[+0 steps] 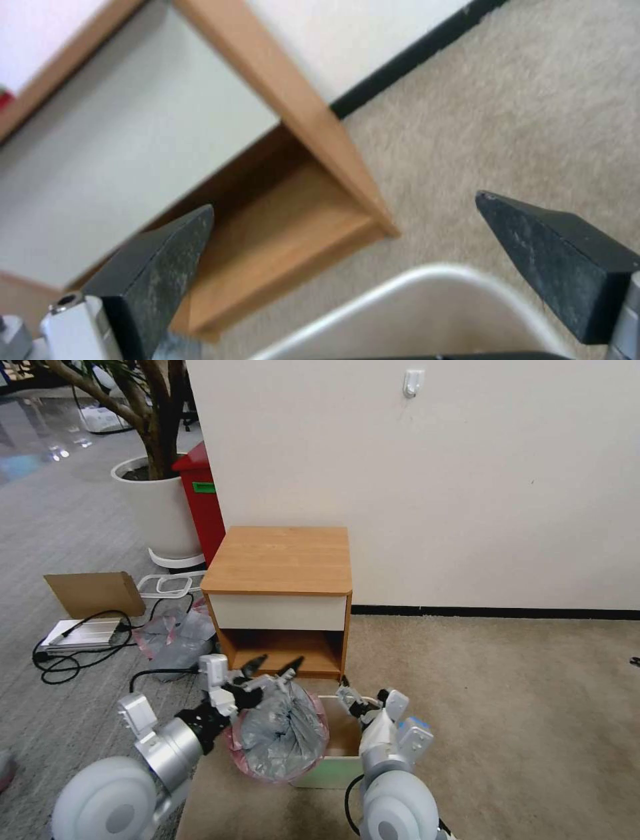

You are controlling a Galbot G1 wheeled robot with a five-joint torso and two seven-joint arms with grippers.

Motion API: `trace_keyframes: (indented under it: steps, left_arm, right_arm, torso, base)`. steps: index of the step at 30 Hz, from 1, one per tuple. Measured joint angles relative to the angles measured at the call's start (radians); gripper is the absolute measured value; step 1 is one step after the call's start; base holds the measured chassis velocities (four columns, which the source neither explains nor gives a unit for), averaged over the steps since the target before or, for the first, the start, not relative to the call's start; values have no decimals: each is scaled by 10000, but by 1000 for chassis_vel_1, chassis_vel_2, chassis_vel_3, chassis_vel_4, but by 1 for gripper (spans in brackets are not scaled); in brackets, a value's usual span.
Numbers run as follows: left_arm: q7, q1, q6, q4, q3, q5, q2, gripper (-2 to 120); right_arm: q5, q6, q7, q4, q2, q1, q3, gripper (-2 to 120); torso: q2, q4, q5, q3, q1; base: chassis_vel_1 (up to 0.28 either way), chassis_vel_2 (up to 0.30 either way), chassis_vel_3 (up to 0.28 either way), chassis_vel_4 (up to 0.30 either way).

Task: Pick up the garbage bag from the table and place it over the trash can.

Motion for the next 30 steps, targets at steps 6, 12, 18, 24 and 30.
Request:
trace_keyframes:
  steps: [6,12,18,24,30]
  left_arm:
    - [-1801,-23,451,491,1344,1550,-636,97]
    - [-2834,20,974,617,1375,2080,-818,78]
    - [-3088,-81,1088,1077,1404,2286,-952,79]
    - [-3303,-106,1214,1465,1387,2734,-1173,99]
    - [-3396,-155,1333,1744,1415,2832,-1272,100]
  right_arm:
    - [-372,183,-189,522,491,-403,1283,100]
    - [-383,312,-253,845,529,-875,2135,100]
    - [-599,409,-389,1103,630,-1306,2358,100]
    - [-792,722,-459,1317,826,-1845,3021,100]
    - [-690,887,-163,1778,1134,-1829,3827,100]
  torso:
    - [0,0,-2,0,0]
    - [1,0,1,0,0]
    - [0,0,0,0,0]
    - [1,-1,0,0,0]
    - [0,0,0,0,0]
  base:
    - [0,0,0,0]
    - [0,0,0,0]
    - [0,0,0,0]
    - [0,0,0,0]
    - [0,0,0,0]
